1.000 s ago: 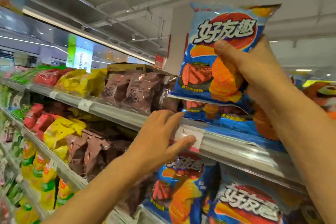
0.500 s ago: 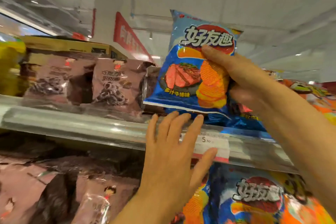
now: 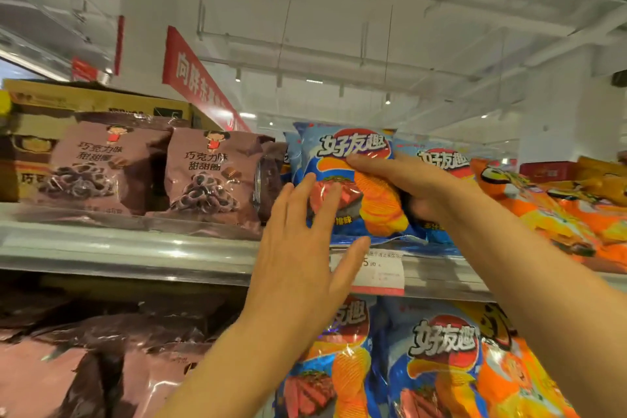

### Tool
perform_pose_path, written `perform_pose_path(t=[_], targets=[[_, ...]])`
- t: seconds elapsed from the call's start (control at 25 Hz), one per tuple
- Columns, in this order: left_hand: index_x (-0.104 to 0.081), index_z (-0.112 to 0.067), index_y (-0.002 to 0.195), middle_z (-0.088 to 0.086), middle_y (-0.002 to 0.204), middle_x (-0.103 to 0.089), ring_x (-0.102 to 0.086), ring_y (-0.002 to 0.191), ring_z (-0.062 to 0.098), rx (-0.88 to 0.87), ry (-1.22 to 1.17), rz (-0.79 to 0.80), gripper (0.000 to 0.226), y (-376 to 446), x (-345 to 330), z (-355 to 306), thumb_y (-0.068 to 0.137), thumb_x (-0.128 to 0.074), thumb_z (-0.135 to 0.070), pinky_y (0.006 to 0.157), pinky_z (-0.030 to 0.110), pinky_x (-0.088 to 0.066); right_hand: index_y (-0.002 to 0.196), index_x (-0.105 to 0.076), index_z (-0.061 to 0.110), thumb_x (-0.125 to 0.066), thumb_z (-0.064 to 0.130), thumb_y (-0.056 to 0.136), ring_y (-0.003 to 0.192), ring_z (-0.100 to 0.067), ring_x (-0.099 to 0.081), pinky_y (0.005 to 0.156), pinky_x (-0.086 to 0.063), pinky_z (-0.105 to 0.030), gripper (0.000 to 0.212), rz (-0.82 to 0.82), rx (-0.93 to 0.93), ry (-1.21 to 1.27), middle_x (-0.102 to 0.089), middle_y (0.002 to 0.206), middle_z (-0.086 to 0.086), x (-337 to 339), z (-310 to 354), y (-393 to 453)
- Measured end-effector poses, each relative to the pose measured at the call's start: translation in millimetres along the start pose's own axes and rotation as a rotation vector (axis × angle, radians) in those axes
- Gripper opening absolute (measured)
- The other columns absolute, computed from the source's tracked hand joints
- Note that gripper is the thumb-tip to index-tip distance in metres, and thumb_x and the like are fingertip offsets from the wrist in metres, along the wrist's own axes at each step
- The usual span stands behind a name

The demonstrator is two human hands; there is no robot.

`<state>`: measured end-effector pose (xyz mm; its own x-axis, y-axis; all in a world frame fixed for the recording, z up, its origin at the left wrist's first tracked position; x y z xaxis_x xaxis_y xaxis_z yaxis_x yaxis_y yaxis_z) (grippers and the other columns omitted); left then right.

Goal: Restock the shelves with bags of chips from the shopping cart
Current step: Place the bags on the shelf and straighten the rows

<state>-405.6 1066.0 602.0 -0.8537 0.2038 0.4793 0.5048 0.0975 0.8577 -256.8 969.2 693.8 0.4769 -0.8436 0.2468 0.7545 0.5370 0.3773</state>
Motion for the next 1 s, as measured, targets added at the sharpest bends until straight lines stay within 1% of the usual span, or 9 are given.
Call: perform_pose_path(t=[0.12, 0.2, 0.32, 0.4, 0.52, 0.6, 0.8, 0.92, 1.0], targets=[[-0.006, -0.037, 0.160, -0.003, 0.168, 0.000, -0.004, 0.154, 0.025, -0.031, 0.207, 0.193, 0.077, 10, -13, -4, 0.092, -0.016, -0.072, 0.125, 0.042, -0.016, 0.159, -0.016, 0.024, -0.083, 0.035, 0.081, 0.132, -0.033, -0.053, 0.103, -0.050, -0.050, 0.103, -0.282, 0.187, -0.254, -0.049, 0.149, -0.013, 4, 7, 1], [-0.001, -0.038, 0.160, -0.003, 0.168, 0.005, 0.000, 0.155, 0.024, -0.031, 0.250, 0.248, 0.078, 6, -22, -5, 0.091, -0.011, -0.074, 0.126, 0.043, -0.012, 0.160, -0.014, 0.026, -0.073, 0.043, 0.088, 0.147, -0.033, -0.033, 0.118, -0.034, -0.049, 0.094, -0.339, 0.281, -0.481, -0.027, 0.163, -0.011, -2, 14, 2], [0.004, -0.039, 0.159, -0.007, 0.168, 0.015, 0.015, 0.154, 0.020, -0.031, 0.293, 0.284, 0.077, 3, -31, -3, 0.093, -0.012, -0.074, 0.126, 0.047, -0.005, 0.154, -0.034, 0.018, -0.056, 0.042, 0.099, 0.141, -0.033, -0.041, 0.117, -0.035, -0.046, 0.064, -0.252, 0.230, -0.501, -0.037, 0.156, -0.016, -14, -2, 10], [0.009, -0.041, 0.158, -0.011, 0.166, 0.022, 0.025, 0.153, 0.019, -0.062, 0.330, 0.321, 0.077, 6, -35, -5, 0.092, -0.009, -0.075, 0.125, 0.053, 0.001, 0.152, -0.036, 0.015, -0.051, 0.038, 0.102, 0.140, -0.032, -0.043, 0.117, -0.036, -0.048, 0.057, -0.204, 0.182, -0.497, -0.040, 0.153, -0.017, -17, -16, 13], [0.004, -0.044, 0.158, -0.014, 0.167, 0.018, 0.028, 0.152, 0.019, -0.080, 0.304, 0.369, 0.080, 5, -38, -5, 0.086, -0.001, -0.078, 0.123, 0.054, 0.009, 0.156, -0.030, 0.017, -0.050, 0.040, 0.102, 0.144, -0.031, -0.036, 0.120, -0.032, -0.045, 0.062, -0.218, 0.181, -0.542, -0.031, 0.159, -0.015, -12, -14, 14], [-0.004, -0.044, 0.157, -0.014, 0.168, 0.010, 0.023, 0.153, 0.018, -0.080, 0.287, 0.368, 0.081, 5, -37, -3, 0.085, 0.001, -0.078, 0.124, 0.054, 0.007, 0.157, -0.027, 0.022, -0.054, 0.045, 0.099, 0.146, -0.031, -0.032, 0.119, -0.029, -0.042, 0.067, -0.237, 0.238, -0.620, -0.024, 0.161, -0.012, -13, -6, 13], [-0.012, -0.042, 0.156, -0.011, 0.168, -0.004, 0.010, 0.155, 0.019, -0.077, 0.295, 0.327, 0.072, 5, -37, -4, 0.093, -0.014, -0.076, 0.124, 0.053, -0.001, 0.157, -0.028, 0.029, -0.052, 0.053, 0.098, 0.151, -0.029, -0.021, 0.124, -0.022, -0.046, 0.068, -0.090, 0.257, -0.837, -0.017, 0.166, -0.007, -31, -7, 19], [-0.016, -0.039, 0.157, -0.011, 0.168, -0.006, 0.012, 0.155, 0.018, -0.091, 0.319, 0.284, 0.078, 2, -35, -8, 0.090, -0.007, -0.077, 0.122, 0.053, 0.012, 0.158, -0.023, 0.032, -0.049, 0.058, 0.097, 0.155, -0.026, -0.007, 0.124, -0.012, -0.047, 0.071, -0.119, 0.327, -0.895, -0.008, 0.169, -0.002, -31, -3, 16], [-0.021, -0.031, 0.158, -0.008, 0.167, -0.015, 0.006, 0.156, 0.019, -0.119, 0.351, 0.236, 0.085, -1, -33, -16, 0.088, -0.001, -0.075, 0.120, 0.055, 0.020, 0.159, -0.023, 0.031, -0.042, 0.058, 0.100, 0.155, -0.025, -0.009, 0.126, -0.013, -0.046, 0.067, -0.018, 0.355, -1.044, -0.015, 0.168, -0.003, -39, -3, 15]])
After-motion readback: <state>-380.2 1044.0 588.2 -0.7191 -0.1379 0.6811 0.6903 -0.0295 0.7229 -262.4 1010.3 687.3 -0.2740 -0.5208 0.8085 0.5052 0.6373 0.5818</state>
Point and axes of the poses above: each hand's wrist, its own y-axis towards the middle knuckle, its own x-axis out of the back of the hand, z = x × y, the point moved 6 cm from there along y, towards the middle knuckle
